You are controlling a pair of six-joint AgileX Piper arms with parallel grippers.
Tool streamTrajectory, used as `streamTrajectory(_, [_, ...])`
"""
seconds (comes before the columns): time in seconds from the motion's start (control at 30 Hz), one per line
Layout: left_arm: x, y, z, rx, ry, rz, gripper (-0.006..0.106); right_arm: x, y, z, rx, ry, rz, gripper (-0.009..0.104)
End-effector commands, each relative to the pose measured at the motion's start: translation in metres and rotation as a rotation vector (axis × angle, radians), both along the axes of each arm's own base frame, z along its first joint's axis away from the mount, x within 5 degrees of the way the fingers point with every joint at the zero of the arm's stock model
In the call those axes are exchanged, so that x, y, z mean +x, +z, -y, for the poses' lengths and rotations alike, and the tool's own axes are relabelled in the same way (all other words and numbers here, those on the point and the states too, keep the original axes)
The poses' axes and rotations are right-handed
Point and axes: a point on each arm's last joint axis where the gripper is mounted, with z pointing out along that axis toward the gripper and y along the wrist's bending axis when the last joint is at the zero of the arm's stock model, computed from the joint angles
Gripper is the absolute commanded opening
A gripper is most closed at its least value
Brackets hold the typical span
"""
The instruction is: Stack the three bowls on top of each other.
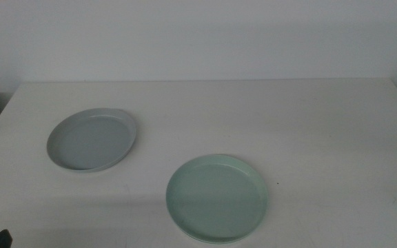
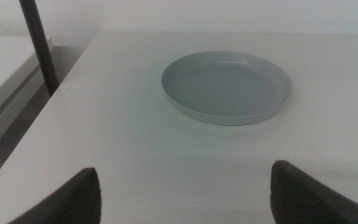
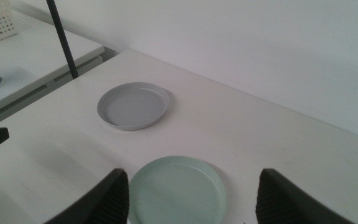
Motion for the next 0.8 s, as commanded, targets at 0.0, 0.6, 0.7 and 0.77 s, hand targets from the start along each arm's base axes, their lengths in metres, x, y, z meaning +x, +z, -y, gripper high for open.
streamTrajectory(0.0, [0.000,0.009,0.000,-0.012,0.006,0.097,0.097,0.002,0.012,0.000,0.038,-0.004,0.071,0.052])
streamTrajectory(0.6, [0.061,0.116,-0.017,-0.121,0.162,-0.117,0.097,0.002,0.012,0.000,0.038,-0.004,0.071,0.052])
streamTrajectory(0.7, [0.085,0.141,-0.020,-0.135,0.165,-0.208,0.097,0.002,0.012,0.000,0.038,-0.004,0.071,0.052])
streamTrajectory(0.77, [0.100,0.155,-0.022,-0.146,0.165,-0.279,0.097,0.002,0.012,0.000,0.038,-0.004,0.071,0.052])
